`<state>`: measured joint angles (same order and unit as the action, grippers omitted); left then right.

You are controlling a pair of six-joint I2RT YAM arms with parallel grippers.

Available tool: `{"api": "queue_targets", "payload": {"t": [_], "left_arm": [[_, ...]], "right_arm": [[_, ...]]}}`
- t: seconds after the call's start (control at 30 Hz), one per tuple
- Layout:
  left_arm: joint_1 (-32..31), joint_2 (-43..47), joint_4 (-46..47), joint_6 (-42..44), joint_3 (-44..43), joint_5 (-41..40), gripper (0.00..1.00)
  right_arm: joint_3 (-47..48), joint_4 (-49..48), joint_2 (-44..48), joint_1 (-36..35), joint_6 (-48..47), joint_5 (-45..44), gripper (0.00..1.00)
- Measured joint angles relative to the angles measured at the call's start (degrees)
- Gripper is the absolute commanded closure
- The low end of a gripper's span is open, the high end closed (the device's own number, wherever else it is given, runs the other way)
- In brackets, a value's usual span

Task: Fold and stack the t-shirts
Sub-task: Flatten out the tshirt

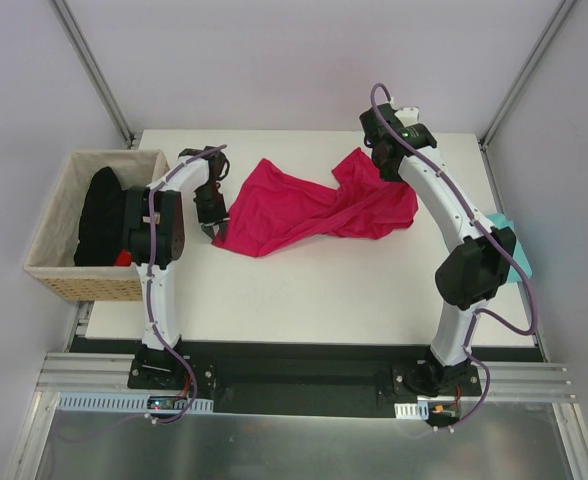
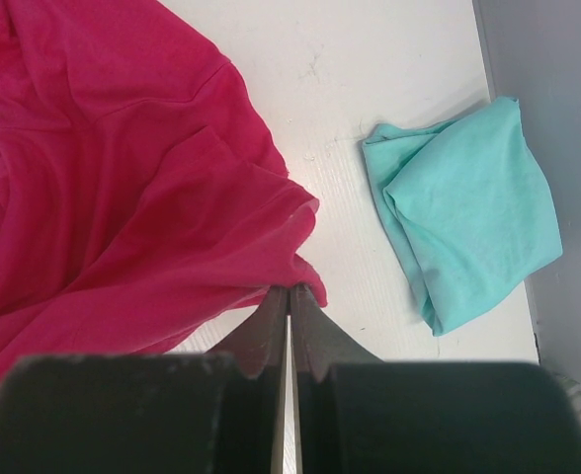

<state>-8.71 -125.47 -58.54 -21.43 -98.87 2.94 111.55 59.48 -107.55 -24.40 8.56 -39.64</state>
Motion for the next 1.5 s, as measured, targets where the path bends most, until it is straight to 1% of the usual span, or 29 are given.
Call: {"api": "queue_targets", "payload": {"t": [0.1,0.13,0.23,0.27,0.33,0.73,0.93,1.33,1.5], "left_arm": [[0.02,-0.66,-0.44,0.13,0.0,0.0,0.78],[0.0,-0.81,-0.48,0.17,0.02,0.0,0.83],[0.0,-0.98,-0.61,0.5,0.02,-0.02,0.87],[0.0,-0.98,-0.68,0.59,0.02,-0.02,0.89],[0.0,-1.01,-0.72,0.85,0.02,0.02,1.0],[0.0,-1.7,-1.27,1.2,-1.07,2.73,1.0],[0.02,-1.57,-1.27,1.09,-3.45,3.04,1.0],[0.02,5.66,-2.36,-0.2,-11.5,2.67,1.0],[0.04,6.47,-3.37,-0.68,-13.81,2.45,1.0]], "right_arm": [[0.0,-0.02,0.0,0.0,0.04,0.0,0.99],[0.0,0.0,0.0,0.0,0.11,0.0,0.99],[0.0,-0.02,0.0,0.0,0.31,0.0,0.99],[0.0,0.0,0.0,0.0,0.37,0.0,0.99],[0.0,-0.02,0.0,0.0,0.42,0.02,0.99],[0.0,0.26,0.0,0.02,0.44,0.0,0.99],[0.0,0.39,0.0,0.02,0.46,0.02,0.99],[0.42,0.39,0.0,0.07,0.66,0.07,0.99],[0.42,0.37,0.0,0.07,0.63,0.02,0.99]]}}
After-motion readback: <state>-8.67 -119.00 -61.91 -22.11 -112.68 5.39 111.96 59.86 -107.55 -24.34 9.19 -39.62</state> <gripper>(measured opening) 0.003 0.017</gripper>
